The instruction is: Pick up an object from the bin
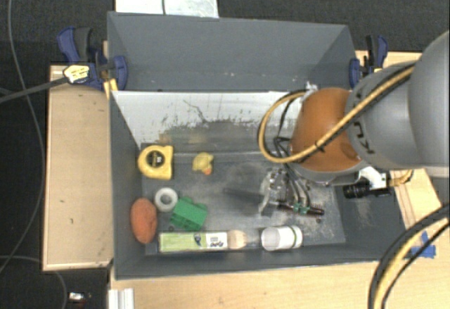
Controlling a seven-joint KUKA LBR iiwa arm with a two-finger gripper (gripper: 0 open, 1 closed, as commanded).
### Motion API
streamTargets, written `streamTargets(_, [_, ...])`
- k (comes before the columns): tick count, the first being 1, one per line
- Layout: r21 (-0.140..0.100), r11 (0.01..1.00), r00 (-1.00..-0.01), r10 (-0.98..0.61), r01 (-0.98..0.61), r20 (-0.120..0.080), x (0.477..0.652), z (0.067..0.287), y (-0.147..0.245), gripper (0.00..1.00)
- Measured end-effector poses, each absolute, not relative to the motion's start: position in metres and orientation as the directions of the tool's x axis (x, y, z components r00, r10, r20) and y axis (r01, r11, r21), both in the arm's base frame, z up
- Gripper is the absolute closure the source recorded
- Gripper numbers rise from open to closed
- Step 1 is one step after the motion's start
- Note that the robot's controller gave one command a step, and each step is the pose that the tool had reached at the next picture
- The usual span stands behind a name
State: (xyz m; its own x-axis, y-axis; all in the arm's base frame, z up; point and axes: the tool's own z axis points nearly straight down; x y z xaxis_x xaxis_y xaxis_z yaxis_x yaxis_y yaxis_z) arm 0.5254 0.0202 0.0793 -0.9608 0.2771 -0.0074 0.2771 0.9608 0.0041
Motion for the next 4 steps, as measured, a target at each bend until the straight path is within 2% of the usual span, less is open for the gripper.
streamTargets(1, [0.004, 0.961, -0.961, 0.277, 0.277, -0.007, 0.525, 0.079, 0.020, 1.00])
streamTargets(2, [0.001, 0.961, -0.961, 0.275, 0.275, 0.002, 0.523, 0.118, 0.020, 1.00])
streamTargets(3, [0.005, 0.962, -0.962, 0.272, 0.272, -0.008, 0.526, 0.161, 0.020, 1.00])
streamTargets(4, [0.004, 0.963, -0.963, 0.271, 0.271, -0.007, 0.525, 0.184, 0.020, 1.00])
